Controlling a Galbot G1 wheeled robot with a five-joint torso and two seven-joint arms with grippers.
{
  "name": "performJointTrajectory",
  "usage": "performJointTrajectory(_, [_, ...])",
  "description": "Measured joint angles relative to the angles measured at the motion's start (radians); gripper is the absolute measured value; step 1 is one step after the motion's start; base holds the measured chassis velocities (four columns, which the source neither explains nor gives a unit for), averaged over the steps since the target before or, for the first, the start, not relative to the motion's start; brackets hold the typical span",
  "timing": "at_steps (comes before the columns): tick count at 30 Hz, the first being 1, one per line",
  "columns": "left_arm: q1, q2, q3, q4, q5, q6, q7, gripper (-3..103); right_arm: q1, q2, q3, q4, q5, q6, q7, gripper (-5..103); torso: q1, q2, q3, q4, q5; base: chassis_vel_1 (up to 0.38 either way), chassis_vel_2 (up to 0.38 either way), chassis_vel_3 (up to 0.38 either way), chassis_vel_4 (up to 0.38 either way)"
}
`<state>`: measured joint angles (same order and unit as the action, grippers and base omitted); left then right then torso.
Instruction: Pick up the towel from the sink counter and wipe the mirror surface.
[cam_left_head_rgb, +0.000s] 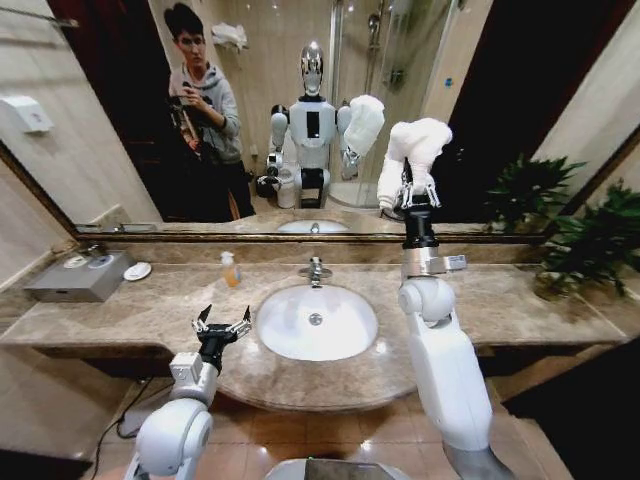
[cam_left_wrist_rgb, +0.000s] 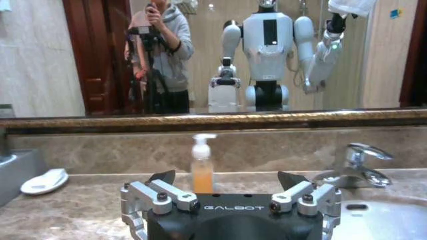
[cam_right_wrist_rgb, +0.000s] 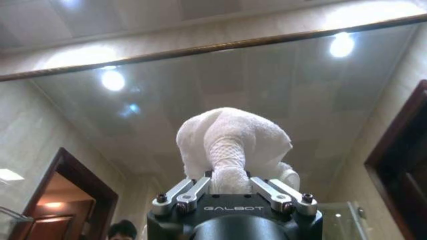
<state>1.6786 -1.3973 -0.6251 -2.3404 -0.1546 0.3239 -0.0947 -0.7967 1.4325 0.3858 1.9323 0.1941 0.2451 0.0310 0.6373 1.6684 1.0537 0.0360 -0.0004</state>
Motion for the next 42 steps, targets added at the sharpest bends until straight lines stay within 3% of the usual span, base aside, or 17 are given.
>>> performJointTrajectory(8, [0.000,-0.001,0.001,0.000,0.000,0.000,0.000,100,0.170,0.010,-0.015,-0.092,0.014,-0.014,0.019,13,0.000,0.000,0.000,-0.0007,0.0002,-0.026,-0.022,0.014,0.004])
performJointTrajectory(15, [0.000,0.000,0.001,0.000,0.000,0.000,0.000,100,0.555,0.017,-0.002,-0.371,0.009,-0.016,0.040,13,0.000,0.000,0.000,-0.0001,0.0002,-0.044,-0.035,0.015,0.016])
performJointTrajectory(16, [0.000,0.000,0.001,0.000,0.000,0.000,0.000,100,0.555,0.017,-0.002,-0.371,0.009,-0.016,0.040,13,0.000,0.000,0.000,-0.0001,0.0002,0.000,0.000,0.000,0.000])
performJointTrajectory(18, [0.000,0.000,0.000,0.000,0.000,0.000,0.000,100,0.681,0.047,-0.030,-0.460,-0.002,-0.022,0.041,13,0.000,0.000,0.000,0.0001,0.0003,0.000,0.000,0.000,0.000])
performJointTrajectory(22, [0.000,0.000,0.000,0.000,0.000,0.000,0.000,100,0.792,0.113,-0.055,-0.547,-0.044,-0.035,0.043,13,0.000,0.000,0.000,0.0004,-0.0003,0.000,0.000,0.000,0.000])
performJointTrajectory(26, [0.000,0.000,0.001,0.000,0.000,0.000,0.000,100,0.860,0.172,-0.058,-0.639,-0.105,-0.035,0.045,13,0.000,0.000,0.000,0.0005,-0.0002,0.000,0.000,0.000,0.000])
performJointTrajectory(32, [0.000,0.000,0.000,0.000,0.000,0.000,0.000,100,0.885,0.179,-0.074,-0.728,-0.175,-0.035,0.037,13,0.000,0.000,0.000,-0.0007,0.0001,0.000,0.000,0.000,0.000])
performJointTrajectory(38, [0.000,0.000,0.000,0.000,0.000,0.000,0.000,100,0.881,0.178,-0.101,-0.788,-0.220,-0.022,0.024,13,0.000,0.000,0.000,0.0002,0.0001,0.000,0.000,0.000,0.000])
performJointTrajectory(42, [0.000,0.000,0.000,0.000,0.000,0.000,0.000,100,0.879,0.177,-0.124,-0.830,-0.245,-0.003,0.017,13,0.000,0.000,0.000,-0.0006,0.0005,0.000,0.000,0.000,0.000])
